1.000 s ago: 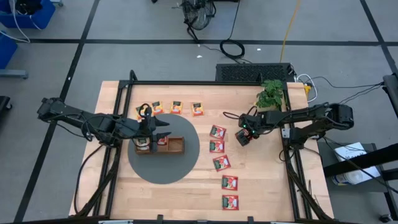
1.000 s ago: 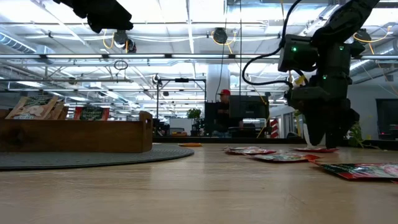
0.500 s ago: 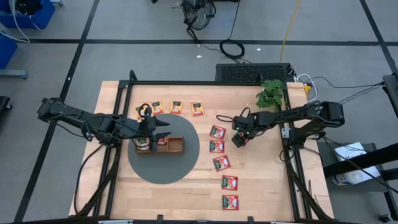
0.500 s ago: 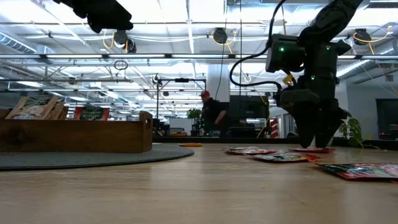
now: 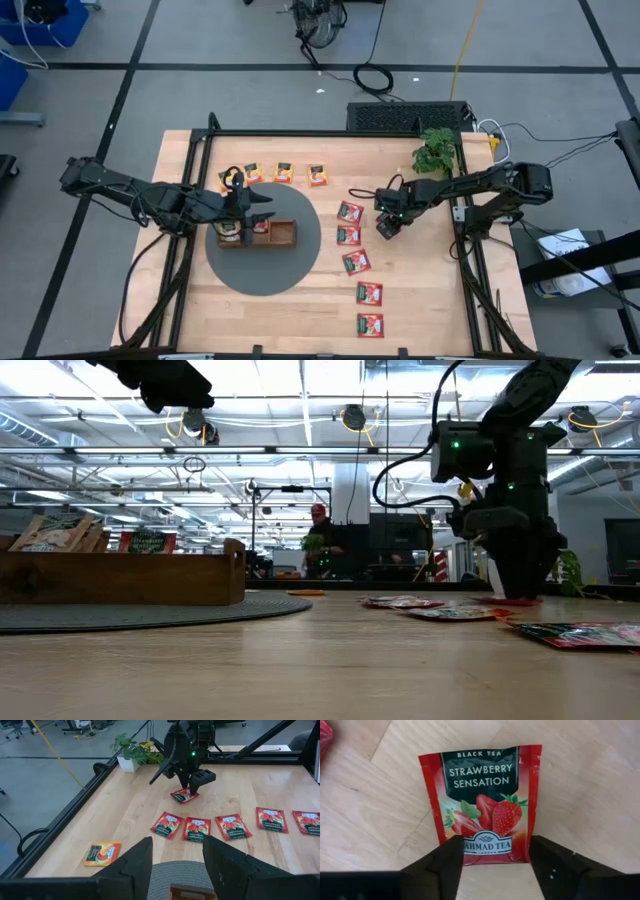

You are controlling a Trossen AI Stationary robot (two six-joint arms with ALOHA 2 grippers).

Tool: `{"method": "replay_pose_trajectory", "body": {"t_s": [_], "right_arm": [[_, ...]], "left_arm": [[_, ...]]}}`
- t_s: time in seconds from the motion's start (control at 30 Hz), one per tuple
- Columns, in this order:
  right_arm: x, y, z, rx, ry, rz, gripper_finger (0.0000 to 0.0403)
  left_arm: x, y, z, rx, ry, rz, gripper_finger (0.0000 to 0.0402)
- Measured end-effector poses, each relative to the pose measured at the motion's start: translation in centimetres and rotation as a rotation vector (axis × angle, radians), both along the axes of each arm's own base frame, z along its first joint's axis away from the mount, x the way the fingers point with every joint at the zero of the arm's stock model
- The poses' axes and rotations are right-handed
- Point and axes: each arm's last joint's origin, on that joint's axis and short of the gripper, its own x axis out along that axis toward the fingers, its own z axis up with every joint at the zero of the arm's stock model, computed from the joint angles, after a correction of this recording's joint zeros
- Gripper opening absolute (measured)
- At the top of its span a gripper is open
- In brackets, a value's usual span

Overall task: Pick & Place Tea
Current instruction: Put the red tea bag into the middle section of the wooden organizer

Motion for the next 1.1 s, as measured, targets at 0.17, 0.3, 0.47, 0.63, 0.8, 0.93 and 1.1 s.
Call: {"method": "replay_pose_trajectory", "body": {"t_s": [0.17, 0.3, 0.47, 0.63, 0.8, 0.93, 1.1], "right_arm": [[0.0, 0.0, 0.0, 0.003, -0.002, 0.007, 0.0151], [0.0, 0.0, 0.0, 0.004, -0.002, 0.006, 0.0103], [0.2, 0.0, 0.0, -0.001, -0.026, 0.013, 0.0023], [0.6, 0.0, 0.4, -0.109, -0.074, 0.032, 0.0021], [1.4, 0.7, 2.1, -0.331, -0.238, 0.074, 0.0021], [2.9, 1.6, 3.2, -0.491, -0.418, 0.132, 0.0021], [5.4, 2.4, 4.3, -0.649, -0.642, 0.243, 0.002]], "left_arm": [[0.0, 0.0, 0.0, 0.0, 0.0, 0.0, 0.0177], [0.0, 0.0, 0.0, 0.0, 0.0, 0.0, 0.0177], [0.0, 0.0, 0.0, 0.0, 0.0, 0.0, 0.0177], [0.0, 0.0, 0.0, 0.0, 0.0, 0.0, 0.0177], [0.0, 0.0, 0.0, 0.0, 0.0, 0.0, 0.0177], [0.0, 0.0, 0.0, 0.0, 0.0, 0.0, 0.0177], [0.0, 0.0, 0.0, 0.0, 0.0, 0.0, 0.0177]]}}
